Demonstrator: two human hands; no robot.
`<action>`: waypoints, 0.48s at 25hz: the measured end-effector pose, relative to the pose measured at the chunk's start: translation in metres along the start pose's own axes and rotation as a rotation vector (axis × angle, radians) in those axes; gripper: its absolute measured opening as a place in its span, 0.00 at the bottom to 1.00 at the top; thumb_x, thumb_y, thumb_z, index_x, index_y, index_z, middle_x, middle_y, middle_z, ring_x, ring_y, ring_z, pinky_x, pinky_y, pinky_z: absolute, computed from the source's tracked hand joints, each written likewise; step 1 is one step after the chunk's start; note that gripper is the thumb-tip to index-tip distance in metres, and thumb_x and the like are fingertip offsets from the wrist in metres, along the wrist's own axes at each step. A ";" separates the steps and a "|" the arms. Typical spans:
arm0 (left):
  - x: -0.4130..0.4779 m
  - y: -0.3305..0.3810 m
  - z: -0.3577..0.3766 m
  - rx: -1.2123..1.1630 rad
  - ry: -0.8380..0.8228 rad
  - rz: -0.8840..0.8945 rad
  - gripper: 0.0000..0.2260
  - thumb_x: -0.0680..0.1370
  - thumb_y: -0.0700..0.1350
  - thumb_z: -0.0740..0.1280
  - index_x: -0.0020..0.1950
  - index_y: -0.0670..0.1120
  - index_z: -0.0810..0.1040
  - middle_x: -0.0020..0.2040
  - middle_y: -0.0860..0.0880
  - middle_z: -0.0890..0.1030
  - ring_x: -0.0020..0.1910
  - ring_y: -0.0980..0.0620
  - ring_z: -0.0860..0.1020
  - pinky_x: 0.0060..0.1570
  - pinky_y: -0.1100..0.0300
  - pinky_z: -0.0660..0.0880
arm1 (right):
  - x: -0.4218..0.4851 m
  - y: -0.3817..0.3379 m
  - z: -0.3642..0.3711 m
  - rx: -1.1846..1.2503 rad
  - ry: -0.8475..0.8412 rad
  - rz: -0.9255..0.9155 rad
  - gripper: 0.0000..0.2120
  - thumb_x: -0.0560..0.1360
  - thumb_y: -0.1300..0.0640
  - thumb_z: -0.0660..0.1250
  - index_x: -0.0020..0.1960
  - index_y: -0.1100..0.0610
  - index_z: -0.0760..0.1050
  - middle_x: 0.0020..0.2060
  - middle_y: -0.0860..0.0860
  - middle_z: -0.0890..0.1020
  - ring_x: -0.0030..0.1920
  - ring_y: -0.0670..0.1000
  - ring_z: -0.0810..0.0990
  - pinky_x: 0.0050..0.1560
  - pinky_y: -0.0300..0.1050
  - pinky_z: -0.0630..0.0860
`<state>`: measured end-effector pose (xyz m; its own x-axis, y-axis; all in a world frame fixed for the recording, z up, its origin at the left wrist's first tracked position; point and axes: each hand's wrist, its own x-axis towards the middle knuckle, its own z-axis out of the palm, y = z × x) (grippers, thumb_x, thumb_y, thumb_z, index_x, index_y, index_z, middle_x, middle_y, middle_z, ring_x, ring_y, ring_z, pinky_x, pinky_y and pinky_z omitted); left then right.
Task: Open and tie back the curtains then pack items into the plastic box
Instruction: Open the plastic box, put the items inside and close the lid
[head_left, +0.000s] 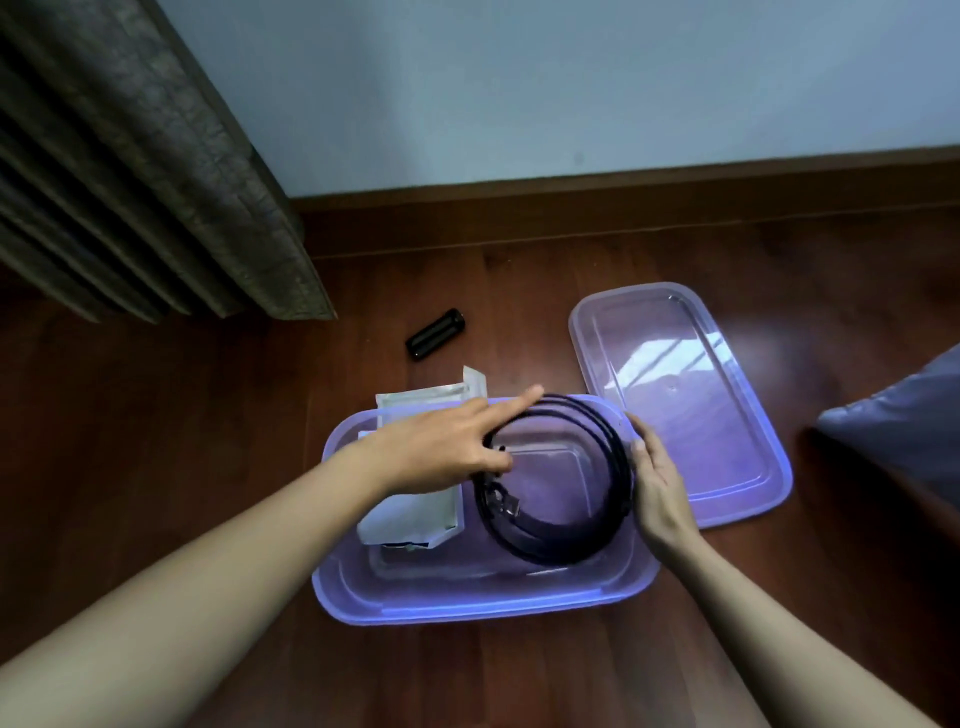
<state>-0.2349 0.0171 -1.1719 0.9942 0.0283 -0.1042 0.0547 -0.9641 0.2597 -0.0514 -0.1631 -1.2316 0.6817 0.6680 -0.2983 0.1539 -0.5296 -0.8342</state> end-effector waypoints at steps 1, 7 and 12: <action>0.002 0.005 0.003 0.033 -0.060 0.039 0.15 0.78 0.45 0.63 0.64 0.53 0.69 0.77 0.45 0.57 0.61 0.42 0.71 0.56 0.50 0.74 | 0.000 0.000 0.000 -0.013 0.001 0.009 0.17 0.83 0.54 0.50 0.69 0.47 0.66 0.62 0.46 0.74 0.61 0.48 0.71 0.60 0.41 0.64; 0.027 0.025 0.015 0.267 -0.431 -0.040 0.07 0.79 0.39 0.58 0.53 0.42 0.75 0.78 0.42 0.41 0.62 0.41 0.69 0.41 0.52 0.68 | -0.003 -0.005 0.001 -0.125 0.017 0.037 0.17 0.82 0.51 0.48 0.69 0.45 0.65 0.61 0.52 0.78 0.60 0.58 0.75 0.55 0.49 0.68; 0.044 0.024 0.026 0.277 -0.425 -0.172 0.13 0.77 0.35 0.59 0.58 0.42 0.78 0.78 0.41 0.51 0.62 0.41 0.71 0.48 0.51 0.73 | -0.006 -0.011 0.002 -0.161 0.027 0.053 0.18 0.82 0.51 0.49 0.70 0.46 0.64 0.62 0.56 0.77 0.60 0.60 0.75 0.52 0.50 0.68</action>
<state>-0.1921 -0.0119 -1.1951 0.8446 0.1385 -0.5173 0.1304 -0.9901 -0.0522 -0.0583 -0.1600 -1.2217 0.7109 0.6235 -0.3254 0.2285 -0.6423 -0.7316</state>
